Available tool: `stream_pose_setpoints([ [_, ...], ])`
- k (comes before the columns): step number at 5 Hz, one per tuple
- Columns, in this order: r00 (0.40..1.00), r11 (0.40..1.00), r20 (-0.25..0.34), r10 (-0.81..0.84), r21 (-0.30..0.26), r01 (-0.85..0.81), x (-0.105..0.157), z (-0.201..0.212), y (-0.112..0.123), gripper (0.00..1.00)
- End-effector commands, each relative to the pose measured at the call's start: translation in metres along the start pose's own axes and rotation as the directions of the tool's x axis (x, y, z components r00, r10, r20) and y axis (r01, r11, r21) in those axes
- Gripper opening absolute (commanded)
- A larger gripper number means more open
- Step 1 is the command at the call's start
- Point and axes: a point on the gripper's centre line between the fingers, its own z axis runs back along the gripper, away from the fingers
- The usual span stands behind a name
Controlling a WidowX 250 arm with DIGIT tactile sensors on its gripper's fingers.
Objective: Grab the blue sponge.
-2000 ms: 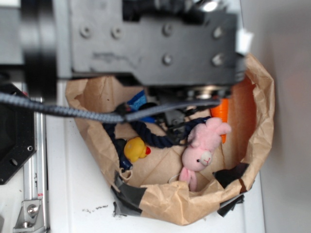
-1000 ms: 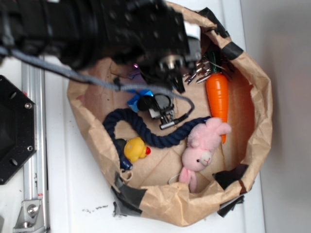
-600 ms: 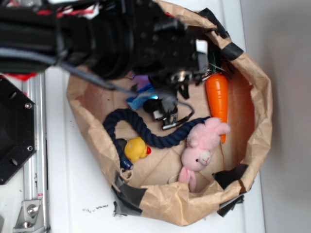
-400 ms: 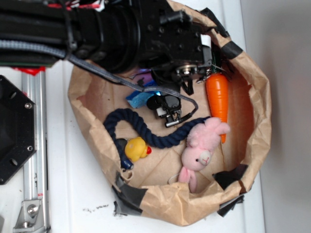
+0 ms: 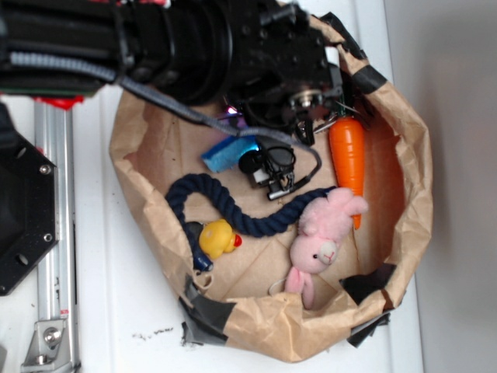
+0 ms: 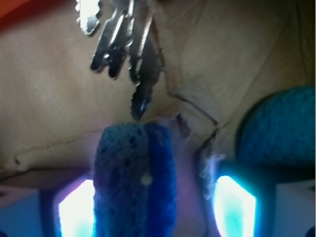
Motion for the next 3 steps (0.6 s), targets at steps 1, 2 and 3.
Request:
stream_pose_setpoints([
  [1, 0.999, 1.0, -0.039, -0.011, 0.013, 0.011, -0.003, -0.015, 0.011, 0.0],
  [2, 0.999, 1.0, -0.04, -0.014, 0.019, 0.015, -0.004, -0.015, 0.01, 0.0],
  [3, 0.999, 0.999, -0.03, -0.035, 0.012, 0.035, -0.006, -0.005, 0.011, 0.0],
])
